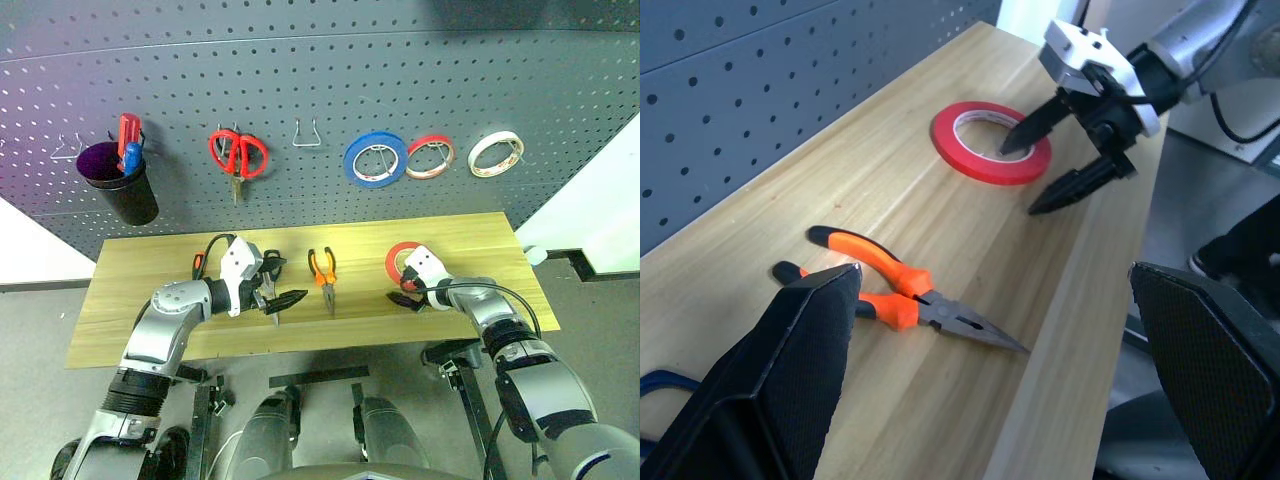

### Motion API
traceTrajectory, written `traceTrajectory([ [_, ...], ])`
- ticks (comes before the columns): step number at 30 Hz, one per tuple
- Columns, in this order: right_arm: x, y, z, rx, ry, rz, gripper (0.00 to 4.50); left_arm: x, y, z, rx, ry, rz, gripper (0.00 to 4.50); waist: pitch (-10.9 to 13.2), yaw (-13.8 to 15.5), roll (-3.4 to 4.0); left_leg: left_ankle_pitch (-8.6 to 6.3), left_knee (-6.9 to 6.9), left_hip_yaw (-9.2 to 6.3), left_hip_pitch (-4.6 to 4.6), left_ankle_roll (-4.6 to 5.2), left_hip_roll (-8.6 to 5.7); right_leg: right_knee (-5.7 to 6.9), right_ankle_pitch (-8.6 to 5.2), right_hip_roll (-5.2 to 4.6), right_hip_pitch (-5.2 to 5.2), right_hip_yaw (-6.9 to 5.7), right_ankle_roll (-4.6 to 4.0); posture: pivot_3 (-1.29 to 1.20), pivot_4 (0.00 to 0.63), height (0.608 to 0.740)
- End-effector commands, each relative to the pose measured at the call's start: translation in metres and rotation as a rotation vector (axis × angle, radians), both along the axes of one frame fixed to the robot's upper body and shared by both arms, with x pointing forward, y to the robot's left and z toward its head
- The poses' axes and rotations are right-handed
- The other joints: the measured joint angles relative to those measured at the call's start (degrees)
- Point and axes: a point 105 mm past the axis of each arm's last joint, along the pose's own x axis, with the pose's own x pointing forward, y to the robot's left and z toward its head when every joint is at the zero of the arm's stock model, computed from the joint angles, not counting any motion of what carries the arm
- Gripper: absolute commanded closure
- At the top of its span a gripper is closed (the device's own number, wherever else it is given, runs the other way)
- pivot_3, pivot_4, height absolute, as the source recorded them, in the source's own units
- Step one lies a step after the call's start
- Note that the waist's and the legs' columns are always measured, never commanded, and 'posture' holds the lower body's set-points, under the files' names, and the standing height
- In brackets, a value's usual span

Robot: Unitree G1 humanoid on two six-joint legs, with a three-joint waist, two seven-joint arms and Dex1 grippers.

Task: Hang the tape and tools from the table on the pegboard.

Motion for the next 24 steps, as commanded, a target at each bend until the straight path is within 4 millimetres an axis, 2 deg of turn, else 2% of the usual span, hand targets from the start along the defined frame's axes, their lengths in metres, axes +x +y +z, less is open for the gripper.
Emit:
traceTrajectory([
  [1,0.0043,0.0002,0.0051,-0.008,-0.024,0.003,0.00,-0.0020,-0.0052,0.0102,0.011,-0.055,-0.038,0.01,0.04,0.00,0.01,0.00,-0.01,0.00,0.00,0.00,0.00,0.00,0.00,0.00,0.00,0.00,0.00,-0.05,0.227,0.740],
  [8,0.0009,-0.0001,-0.0027,-0.027,0.003,0.001,0.00,-0.0015,-0.0079,0.0116,0.014,-0.072,-0.044,0.01,0.06,-0.04,-0.01,0.00,0.00,0.00,0.00,0.00,0.00,0.00,0.00,0.00,0.00,0.00,0.00,-0.05,0.231,0.740],
  [16,0.0052,-0.0019,0.0000,-0.029,-0.003,-0.022,0.00,-0.0006,-0.0077,0.0127,0.009,-0.080,-0.032,0.01,0.06,-0.01,-0.02,0.00,0.01,0.00,0.00,0.00,0.00,0.00,0.00,0.00,0.01,0.00,0.00,-0.04,0.232,0.740],
  [19,0.0054,-0.0023,-0.0001,-0.034,-0.006,-0.022,0.82,-0.0010,-0.0074,0.0122,0.010,-0.080,-0.029,0.00,0.07,-0.01,-0.02,0.00,0.00,0.00,0.00,0.00,0.00,0.00,0.00,0.00,0.01,0.00,0.00,-0.04,0.231,0.740],
  [24,0.0040,-0.0035,-0.0022,-0.041,0.000,-0.022,2.57,-0.0014,-0.0071,0.0127,0.007,-0.081,-0.025,0.00,0.07,0.00,-0.02,0.00,0.01,0.00,0.00,0.00,0.00,0.00,0.00,0.00,0.01,0.00,0.00,-0.04,0.235,0.740],
])
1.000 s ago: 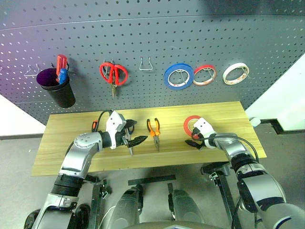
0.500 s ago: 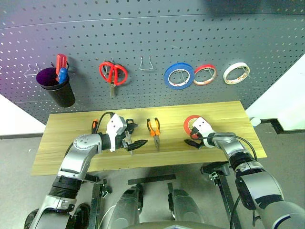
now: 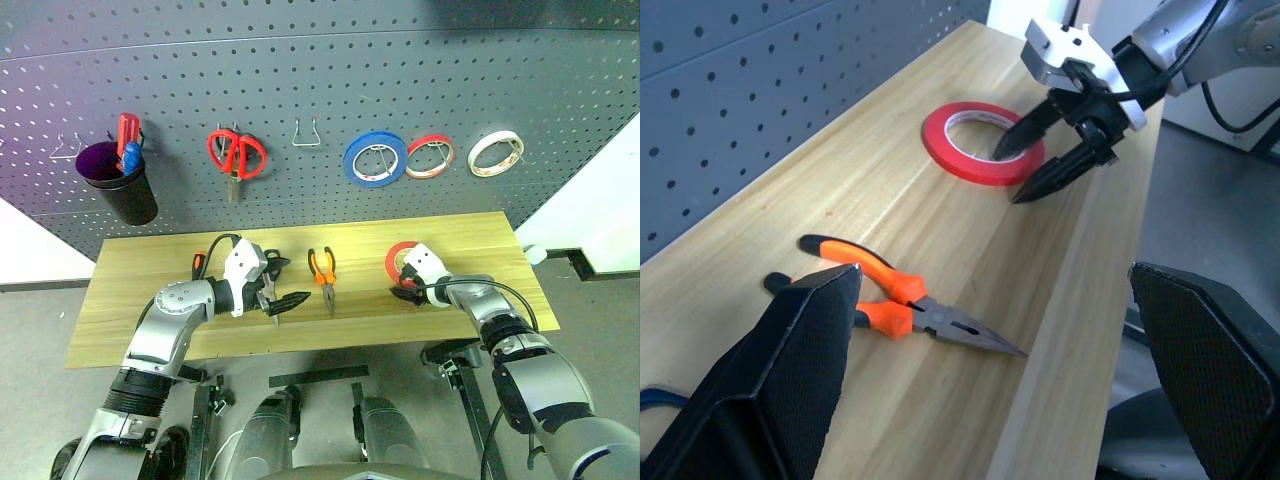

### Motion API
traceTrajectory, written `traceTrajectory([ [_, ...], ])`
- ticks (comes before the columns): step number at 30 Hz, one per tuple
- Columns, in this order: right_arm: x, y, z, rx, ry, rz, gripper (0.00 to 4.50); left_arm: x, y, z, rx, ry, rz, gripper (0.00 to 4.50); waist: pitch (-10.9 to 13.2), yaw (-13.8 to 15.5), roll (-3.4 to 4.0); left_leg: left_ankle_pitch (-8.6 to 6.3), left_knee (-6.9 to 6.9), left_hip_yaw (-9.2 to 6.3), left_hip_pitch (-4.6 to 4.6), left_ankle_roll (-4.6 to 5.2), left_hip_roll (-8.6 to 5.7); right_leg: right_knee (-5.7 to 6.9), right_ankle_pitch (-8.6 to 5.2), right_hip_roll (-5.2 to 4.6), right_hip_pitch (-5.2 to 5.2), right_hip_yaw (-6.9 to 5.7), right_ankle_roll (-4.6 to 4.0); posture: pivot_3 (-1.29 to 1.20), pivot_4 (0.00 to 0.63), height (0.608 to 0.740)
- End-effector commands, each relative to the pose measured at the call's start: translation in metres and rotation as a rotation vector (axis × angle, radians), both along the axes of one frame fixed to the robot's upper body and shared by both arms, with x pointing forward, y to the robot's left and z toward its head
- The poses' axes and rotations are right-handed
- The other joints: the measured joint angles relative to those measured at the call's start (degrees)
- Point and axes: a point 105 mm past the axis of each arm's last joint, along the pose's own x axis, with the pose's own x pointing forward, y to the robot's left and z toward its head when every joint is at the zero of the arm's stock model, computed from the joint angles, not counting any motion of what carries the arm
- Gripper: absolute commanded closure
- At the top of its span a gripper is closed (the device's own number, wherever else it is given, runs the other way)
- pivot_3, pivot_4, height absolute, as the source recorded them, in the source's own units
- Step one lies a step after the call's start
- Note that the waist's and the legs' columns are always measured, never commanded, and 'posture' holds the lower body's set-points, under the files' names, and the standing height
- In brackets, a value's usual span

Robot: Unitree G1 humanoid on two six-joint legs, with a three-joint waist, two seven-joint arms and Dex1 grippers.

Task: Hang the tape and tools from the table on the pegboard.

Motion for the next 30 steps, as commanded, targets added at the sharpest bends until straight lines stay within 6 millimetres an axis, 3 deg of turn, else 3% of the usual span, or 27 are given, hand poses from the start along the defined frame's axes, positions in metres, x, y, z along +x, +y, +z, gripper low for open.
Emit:
traceTrajectory([
  [1,0.000,-0.002,-0.001,-0.015,0.002,-0.001,2.88,-0.001,-0.001,0.011,-0.006,-0.053,-0.012,0.00,0.00,0.00,0.00,0.00,0.00,0.00,0.00,0.00,0.00,0.00,0.00,0.00,0.00,0.00,0.00,-0.04,0.235,0.740],
  [4,0.000,-0.002,-0.001,-0.010,0.007,-0.004,3.78,-0.001,-0.001,0.012,-0.007,-0.055,-0.010,0.00,0.01,0.00,-0.01,0.00,-0.01,0.00,0.00,0.00,0.00,0.00,0.00,0.00,0.00,0.00,0.00,-0.04,0.238,0.740],
  [15,0.000,0.000,0.002,0.009,-0.007,0.008,3.80,0.001,-0.001,0.014,-0.011,-0.062,-0.002,0.00,0.15,0.00,-0.15,0.00,-0.01,-0.01,0.00,0.00,0.00,-0.01,0.00,-0.01,0.00,0.00,0.00,-0.04,0.237,0.740],
  [26,0.005,-0.005,0.023,0.047,-0.079,0.003,3.80,0.006,-0.004,0.018,-0.033,-0.080,-0.001,0.00,0.19,-0.02,-0.13,0.00,-0.03,0.00,-0.03,0.00,0.00,-0.01,0.00,-0.01,-0.05,0.00,0.00,-0.06,0.205,0.740],
  [30,0.008,-0.010,0.039,0.107,-0.133,-0.027,3.80,0.009,-0.007,0.023,-0.050,-0.096,-0.001,0.00,0.18,0.03,-0.13,0.00,-0.03,0.00,-0.03,-0.01,0.00,-0.01,0.00,-0.01,-0.05,-0.01,0.00,-0.07,0.194,0.740],
])
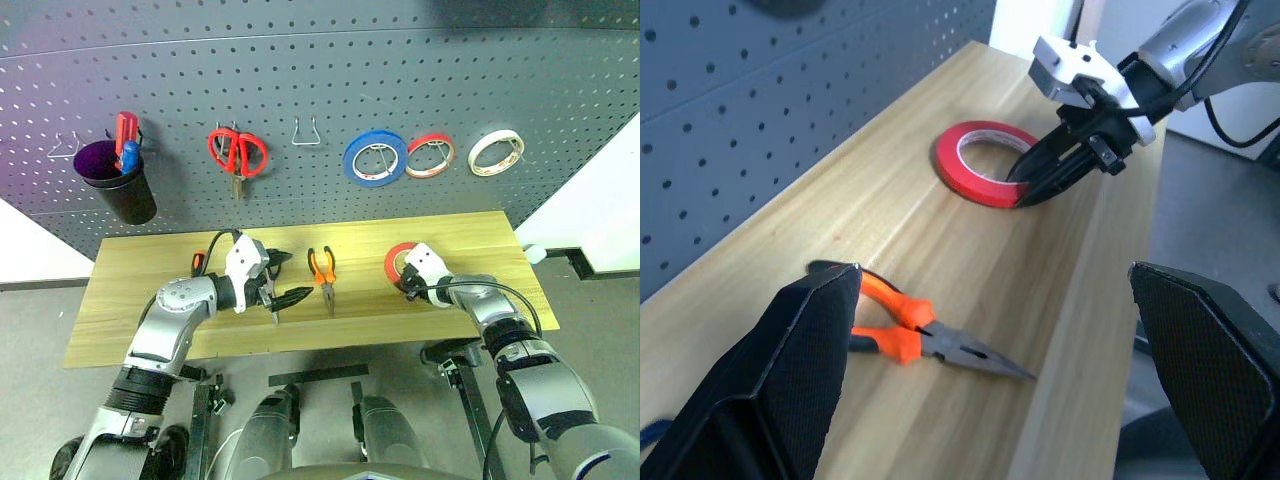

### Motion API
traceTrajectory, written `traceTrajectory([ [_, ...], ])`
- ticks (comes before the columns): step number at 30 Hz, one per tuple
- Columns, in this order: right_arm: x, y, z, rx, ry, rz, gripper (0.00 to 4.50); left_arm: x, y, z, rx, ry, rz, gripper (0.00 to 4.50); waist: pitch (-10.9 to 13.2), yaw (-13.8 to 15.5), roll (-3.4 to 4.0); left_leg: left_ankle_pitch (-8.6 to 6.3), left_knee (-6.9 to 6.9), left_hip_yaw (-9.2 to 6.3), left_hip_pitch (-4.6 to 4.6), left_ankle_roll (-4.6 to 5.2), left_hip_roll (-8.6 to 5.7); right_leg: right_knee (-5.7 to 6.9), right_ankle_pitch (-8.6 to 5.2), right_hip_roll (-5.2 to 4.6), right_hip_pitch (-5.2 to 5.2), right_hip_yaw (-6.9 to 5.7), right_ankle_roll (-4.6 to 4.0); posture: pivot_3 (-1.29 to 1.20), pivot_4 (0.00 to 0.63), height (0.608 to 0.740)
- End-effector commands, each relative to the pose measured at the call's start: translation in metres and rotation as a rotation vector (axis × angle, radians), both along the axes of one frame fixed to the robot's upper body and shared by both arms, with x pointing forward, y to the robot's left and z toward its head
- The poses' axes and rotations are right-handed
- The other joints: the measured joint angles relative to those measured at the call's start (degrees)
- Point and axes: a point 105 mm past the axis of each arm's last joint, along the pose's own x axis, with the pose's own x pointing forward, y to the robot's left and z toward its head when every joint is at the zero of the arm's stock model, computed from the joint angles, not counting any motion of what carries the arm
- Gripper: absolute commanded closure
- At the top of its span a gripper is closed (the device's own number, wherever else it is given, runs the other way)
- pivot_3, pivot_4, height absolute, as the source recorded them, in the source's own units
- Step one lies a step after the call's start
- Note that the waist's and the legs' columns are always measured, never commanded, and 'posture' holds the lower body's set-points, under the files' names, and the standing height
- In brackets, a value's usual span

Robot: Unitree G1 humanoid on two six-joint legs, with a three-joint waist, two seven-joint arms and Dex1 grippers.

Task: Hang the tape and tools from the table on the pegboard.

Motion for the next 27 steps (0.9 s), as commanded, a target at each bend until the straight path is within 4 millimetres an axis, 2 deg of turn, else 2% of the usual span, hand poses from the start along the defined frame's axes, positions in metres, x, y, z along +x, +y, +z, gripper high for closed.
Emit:
traceTrajectory([
  [1,0.007,-0.007,0.024,0.058,-0.083,-0.030,3.80,0.004,-0.001,0.012,-0.030,-0.048,0.003,0.00,0.00,0.01,0.00,0.00,0.00,0.00,0.00,0.00,0.00,0.00,0.00,0.00,0.00,0.00,0.00,-0.08,0.191,0.740],
  [5,0.004,-0.011,0.027,0.056,-0.096,-0.041,3.80,0.007,-0.003,0.015,-0.044,-0.056,0.004,0.00,0.00,-0.07,0.00,0.00,0.00,0.01,-0.01,-0.01,0.00,0.00,0.00,0.01,-0.01,-0.01,0.00,-0.08,0.180,0.740],
  [11,0.002,-0.016,0.037,0.094,-0.136,-0.076,3.80,0.011,-0.011,0.028,-0.087,-0.081,-0.008,0.00,-0.02,-0.01,0.01,0.02,0.05,0.01,-0.04,-0.02,0.00,0.00,0.01,0.01,-0.01,-0.03,0.01,-0.10,0.161,0.740],
  [16,-0.001,-0.017,0.051,0.144,-0.199,-0.084,3.80,0.014,-0.015,0.035,-0.098,-0.098,-0.018,0.00,-0.05,-0.10,0.01,0.03,0.04,0.03,-0.04,-0.05,0.00,0.01,0.01,0.03,-0.02,-0.09,0.02,-0.11,0.147,0.740],
  [27,-0.017,-0.015,0.086,0.322,-0.369,-0.103,3.80,0.023,-0.021,0.035,-0.110,-0.109,-0.031,0.00,-0.20,-0.09,0.00,0.11,0.12,0.04,-0.05,-0.17,0.00,0.07,0.01,0.04,-0.02,-0.12,0.03,-0.14,0.121,0.740],
])
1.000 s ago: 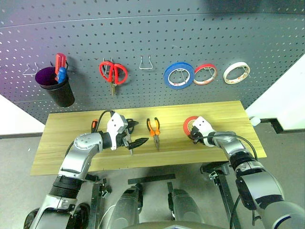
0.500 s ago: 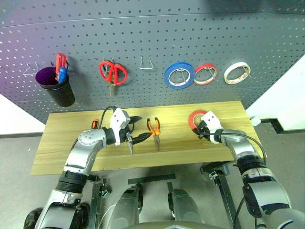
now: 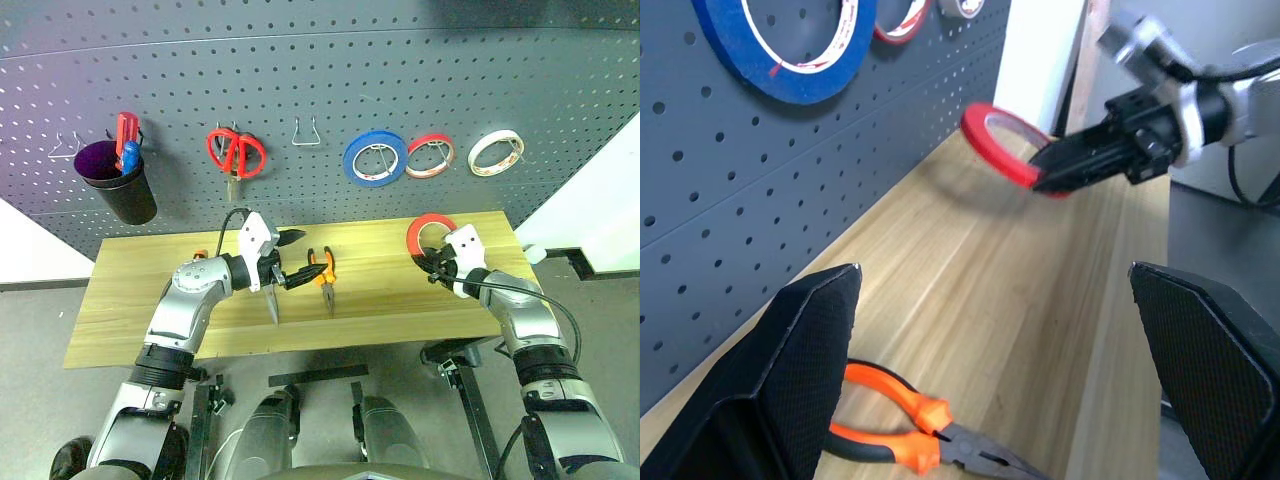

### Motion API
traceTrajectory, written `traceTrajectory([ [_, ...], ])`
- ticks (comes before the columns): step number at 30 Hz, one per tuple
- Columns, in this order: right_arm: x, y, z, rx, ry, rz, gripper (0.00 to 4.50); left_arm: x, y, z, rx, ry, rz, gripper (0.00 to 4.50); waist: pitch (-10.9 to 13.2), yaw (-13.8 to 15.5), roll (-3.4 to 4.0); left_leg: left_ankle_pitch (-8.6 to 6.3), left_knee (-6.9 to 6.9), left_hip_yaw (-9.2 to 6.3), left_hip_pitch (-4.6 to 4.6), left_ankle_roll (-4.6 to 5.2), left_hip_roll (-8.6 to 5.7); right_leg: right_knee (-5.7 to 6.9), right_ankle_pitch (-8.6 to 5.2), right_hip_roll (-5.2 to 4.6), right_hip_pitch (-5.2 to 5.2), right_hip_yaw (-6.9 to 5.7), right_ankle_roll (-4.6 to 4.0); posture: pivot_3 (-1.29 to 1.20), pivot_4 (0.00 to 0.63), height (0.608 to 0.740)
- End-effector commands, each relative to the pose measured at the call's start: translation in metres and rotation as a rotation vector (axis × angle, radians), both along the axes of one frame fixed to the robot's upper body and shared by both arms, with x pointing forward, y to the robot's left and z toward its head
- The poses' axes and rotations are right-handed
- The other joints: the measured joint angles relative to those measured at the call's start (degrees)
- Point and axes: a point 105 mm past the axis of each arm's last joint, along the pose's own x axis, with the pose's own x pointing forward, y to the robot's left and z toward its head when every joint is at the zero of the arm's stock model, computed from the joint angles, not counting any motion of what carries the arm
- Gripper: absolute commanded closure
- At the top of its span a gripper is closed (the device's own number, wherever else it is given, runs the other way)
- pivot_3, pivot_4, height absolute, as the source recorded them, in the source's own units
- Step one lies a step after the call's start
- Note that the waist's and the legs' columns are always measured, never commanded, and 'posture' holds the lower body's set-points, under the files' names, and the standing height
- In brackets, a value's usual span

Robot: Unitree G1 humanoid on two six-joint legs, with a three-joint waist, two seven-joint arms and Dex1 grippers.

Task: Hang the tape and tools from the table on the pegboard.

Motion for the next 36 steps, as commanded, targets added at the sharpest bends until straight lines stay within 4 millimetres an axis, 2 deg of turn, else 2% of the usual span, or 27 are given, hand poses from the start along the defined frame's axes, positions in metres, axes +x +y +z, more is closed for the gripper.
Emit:
traceTrajectory([
  [1,-0.002,0.000,0.026,0.082,-0.110,-0.015,3.80,0.003,-0.001,0.014,-0.024,-0.056,-0.012,0.00,-0.08,-0.02,0.00,0.01,0.00,0.00,0.00,-0.02,0.00,0.01,0.00,0.00,0.00,0.00,0.00,-0.14,0.120,0.740],
  [8,-0.011,0.003,0.041,0.182,-0.172,-0.038,3.80,0.007,-0.004,0.018,-0.034,-0.066,-0.018,0.00,-0.27,-0.07,0.04,0.07,0.03,0.00,0.00,-0.10,0.00,0.05,0.00,0.00,0.00,0.00,0.00,-0.16,0.108,0.740],
  [25,-0.020,-0.019,0.068,0.323,-0.240,-0.150,3.80,0.010,-0.013,0.026,-0.056,-0.074,-0.055,0.00,-1.13,-0.66,0.10,0.07,0.13,0.01,0.01,-0.07,0.00,0.20,0.00,0.02,-0.01,0.00,0.01,-0.19,0.102,0.740],
  [36,-0.016,-0.005,0.088,0.323,-0.286,-0.097,3.80,0.010,-0.013,0.027,-0.055,-0.074,-0.056,0.00,-1.42,-2.47,0.17,0.02,0.21,0.00,0.05,0.04,0.01,0.39,0.01,0.04,-0.01,0.02,0.01,-0.19,0.103,0.740],
])
